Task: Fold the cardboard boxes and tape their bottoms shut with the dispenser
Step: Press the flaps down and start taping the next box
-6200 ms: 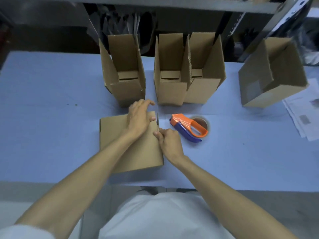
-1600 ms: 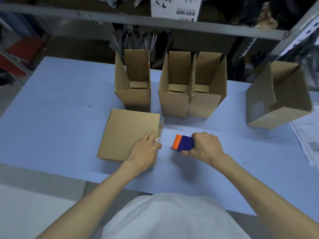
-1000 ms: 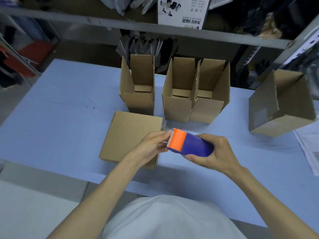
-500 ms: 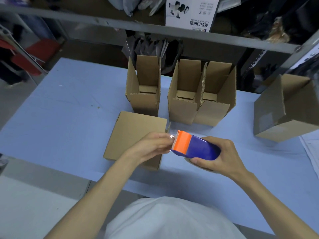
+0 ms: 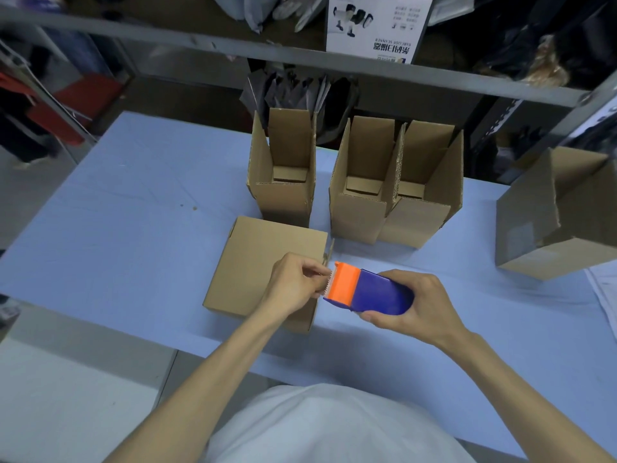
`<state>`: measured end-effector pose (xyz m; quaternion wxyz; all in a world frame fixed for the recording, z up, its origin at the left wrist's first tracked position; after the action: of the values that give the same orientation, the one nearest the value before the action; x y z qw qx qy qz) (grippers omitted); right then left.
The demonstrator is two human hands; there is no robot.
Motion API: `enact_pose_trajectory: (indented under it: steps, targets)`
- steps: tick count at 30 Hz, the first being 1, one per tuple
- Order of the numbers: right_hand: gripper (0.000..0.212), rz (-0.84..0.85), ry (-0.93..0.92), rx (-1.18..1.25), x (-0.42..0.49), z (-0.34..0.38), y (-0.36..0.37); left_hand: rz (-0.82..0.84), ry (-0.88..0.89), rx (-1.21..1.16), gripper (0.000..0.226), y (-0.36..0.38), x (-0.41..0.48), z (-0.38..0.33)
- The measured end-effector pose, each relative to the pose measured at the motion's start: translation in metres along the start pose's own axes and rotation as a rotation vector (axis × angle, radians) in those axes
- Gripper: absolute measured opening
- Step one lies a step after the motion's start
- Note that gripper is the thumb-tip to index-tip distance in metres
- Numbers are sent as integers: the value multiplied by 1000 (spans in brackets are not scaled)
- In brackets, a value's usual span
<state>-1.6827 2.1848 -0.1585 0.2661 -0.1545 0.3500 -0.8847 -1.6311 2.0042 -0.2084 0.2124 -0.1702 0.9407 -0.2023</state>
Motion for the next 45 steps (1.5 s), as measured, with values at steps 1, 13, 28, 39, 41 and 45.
enact_pose_trajectory:
  steps: [1, 13, 28, 39, 41, 45]
  targets:
    - [56, -2, 2, 2, 1, 0, 0, -3, -1, -6, 10, 0, 0, 0]
    - [63, 79, -13, 11, 14, -1, 9, -6, -110, -74, 10, -1, 16, 17]
    - [39, 93, 144, -318, 18, -66, -8, -218, 6, 199, 10, -58, 46, 35]
    - [45, 136, 171, -344, 17, -88, 4, -295, 148, 343, 12, -44, 40, 29]
    - [44, 140, 161, -341, 19, -87, 5, -304, 180, 407, 19, -42, 39, 27]
    - [44, 194, 83, -348, 24, -81, 10, -286, 197, 473, 67, -41, 42, 23]
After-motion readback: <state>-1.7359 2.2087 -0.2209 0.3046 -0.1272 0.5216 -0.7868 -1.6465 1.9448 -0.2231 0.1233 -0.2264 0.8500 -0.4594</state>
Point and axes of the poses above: each hand's wrist, its own x-axis towards the middle knuckle, its own y-axis out of the palm, z = x × y, the point moved 10 cm from there along x, towards the middle knuckle, and after that the axes turned 6 degrees about -z, right-handed, at the moved point
